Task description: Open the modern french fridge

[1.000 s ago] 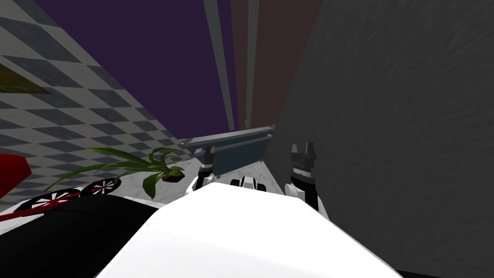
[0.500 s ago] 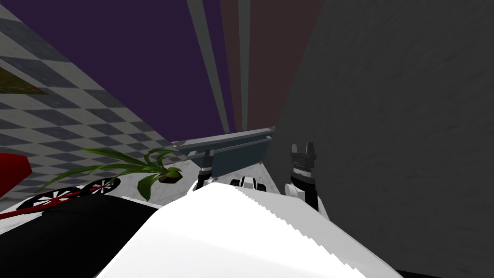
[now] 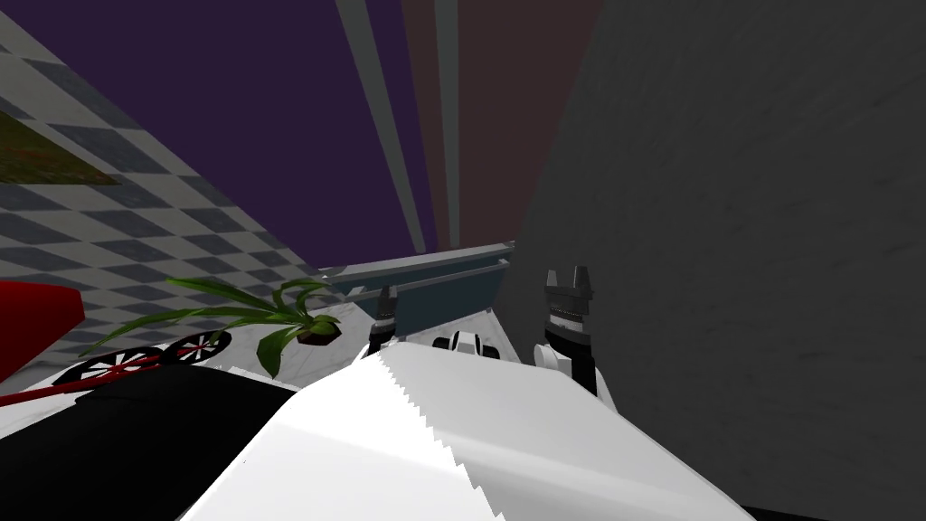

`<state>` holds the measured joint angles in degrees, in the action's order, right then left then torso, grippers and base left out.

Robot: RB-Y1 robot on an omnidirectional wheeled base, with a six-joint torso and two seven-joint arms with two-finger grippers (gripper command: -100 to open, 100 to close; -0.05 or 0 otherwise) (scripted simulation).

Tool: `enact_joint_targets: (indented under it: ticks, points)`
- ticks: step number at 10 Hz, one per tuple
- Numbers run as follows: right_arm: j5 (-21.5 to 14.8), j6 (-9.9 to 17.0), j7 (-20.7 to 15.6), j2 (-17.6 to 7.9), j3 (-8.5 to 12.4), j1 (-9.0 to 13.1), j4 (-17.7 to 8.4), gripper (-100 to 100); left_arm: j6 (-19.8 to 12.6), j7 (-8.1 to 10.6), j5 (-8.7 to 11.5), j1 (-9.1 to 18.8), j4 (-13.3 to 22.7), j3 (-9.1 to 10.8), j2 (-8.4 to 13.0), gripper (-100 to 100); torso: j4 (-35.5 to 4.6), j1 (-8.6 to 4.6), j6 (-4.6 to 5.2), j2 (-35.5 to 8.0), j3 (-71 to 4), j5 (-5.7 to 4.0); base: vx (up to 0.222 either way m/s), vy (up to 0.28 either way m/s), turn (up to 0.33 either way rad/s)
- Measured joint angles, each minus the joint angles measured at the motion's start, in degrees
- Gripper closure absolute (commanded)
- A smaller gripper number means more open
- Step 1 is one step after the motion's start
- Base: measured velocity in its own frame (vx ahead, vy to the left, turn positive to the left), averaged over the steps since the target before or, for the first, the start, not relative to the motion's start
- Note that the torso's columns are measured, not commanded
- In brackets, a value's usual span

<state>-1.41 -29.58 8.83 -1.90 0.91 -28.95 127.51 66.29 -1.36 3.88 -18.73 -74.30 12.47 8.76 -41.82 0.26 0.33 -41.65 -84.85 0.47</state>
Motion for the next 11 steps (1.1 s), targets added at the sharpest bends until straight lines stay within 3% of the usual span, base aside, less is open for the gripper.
enact_joint_targets:
  ticks: [4, 7, 11]
  points:
    - [0.0, 0.0, 0.0, 0.0, 0.0, 0.0, 0.0, 0, 3.9, 0.21, 1.0, 1.6, 6.5, 1.19, -0.4, -100, 0.3, 0.06, 0.14, 0.4, -0.2, 0.33, 0.076, -0.057, 0.038]
    - [0.0, 0.0, 0.0, 0.0, 0.0, 0.0, 0.0, 0, 5.4, 0.83, 1.6, 0.4, 9.2, 1.57, -1.3, -100, 0.0, 0.12, 0.25, 0.3, -0.2, 0.08, 0.057, -0.058, 0.032]
    - [0.0, 0.0, 0.0, 0.0, 0.0, 0.0, 0.0, 0, 8.3, 0.92, 2.2, 2.5, 16.4, 2.11, -2.1, -100, -0.1, -0.09, 0.08, 0.4, -0.2, -0.17, 0.066, -0.065, 0.012]
